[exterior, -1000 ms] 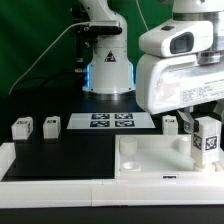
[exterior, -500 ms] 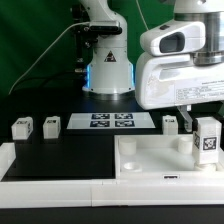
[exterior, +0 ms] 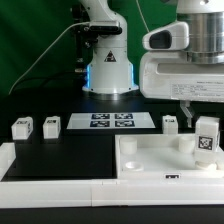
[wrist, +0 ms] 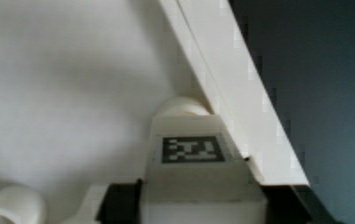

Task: Assemble one leg

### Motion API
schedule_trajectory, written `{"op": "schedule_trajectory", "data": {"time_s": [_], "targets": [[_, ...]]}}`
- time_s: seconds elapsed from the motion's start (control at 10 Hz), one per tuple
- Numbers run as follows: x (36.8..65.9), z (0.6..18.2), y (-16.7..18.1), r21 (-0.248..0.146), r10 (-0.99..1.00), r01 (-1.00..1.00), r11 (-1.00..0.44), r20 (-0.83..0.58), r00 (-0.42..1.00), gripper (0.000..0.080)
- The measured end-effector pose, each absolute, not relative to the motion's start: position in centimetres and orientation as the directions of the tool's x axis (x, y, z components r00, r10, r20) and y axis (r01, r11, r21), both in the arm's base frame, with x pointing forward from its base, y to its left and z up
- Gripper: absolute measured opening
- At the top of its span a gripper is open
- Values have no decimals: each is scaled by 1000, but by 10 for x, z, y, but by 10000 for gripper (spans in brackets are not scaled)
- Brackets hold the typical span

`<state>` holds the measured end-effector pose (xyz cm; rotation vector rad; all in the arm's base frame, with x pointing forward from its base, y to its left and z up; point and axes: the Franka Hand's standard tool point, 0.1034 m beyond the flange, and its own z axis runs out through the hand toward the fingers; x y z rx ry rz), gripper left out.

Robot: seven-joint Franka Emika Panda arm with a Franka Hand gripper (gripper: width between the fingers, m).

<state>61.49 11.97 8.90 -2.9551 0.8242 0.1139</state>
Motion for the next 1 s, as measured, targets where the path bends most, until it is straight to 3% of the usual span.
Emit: {"op": "schedule_trajectory", "data": {"time_s": [0.5, 0.7, 0.8, 0.9, 1.0], "targets": [[615, 89, 122, -4, -859, -865, -502, -113, 500, 293], [614, 89, 122, -6, -848, -854, -521, -112, 518, 293], [614, 89, 122, -11, -825, -830, -557, -112, 555, 486], [614, 89, 123, -11, -824, -830, -558, -112, 555, 593], [614, 89, 123, -13, -810, -816, -578, -111, 576, 593]]}}
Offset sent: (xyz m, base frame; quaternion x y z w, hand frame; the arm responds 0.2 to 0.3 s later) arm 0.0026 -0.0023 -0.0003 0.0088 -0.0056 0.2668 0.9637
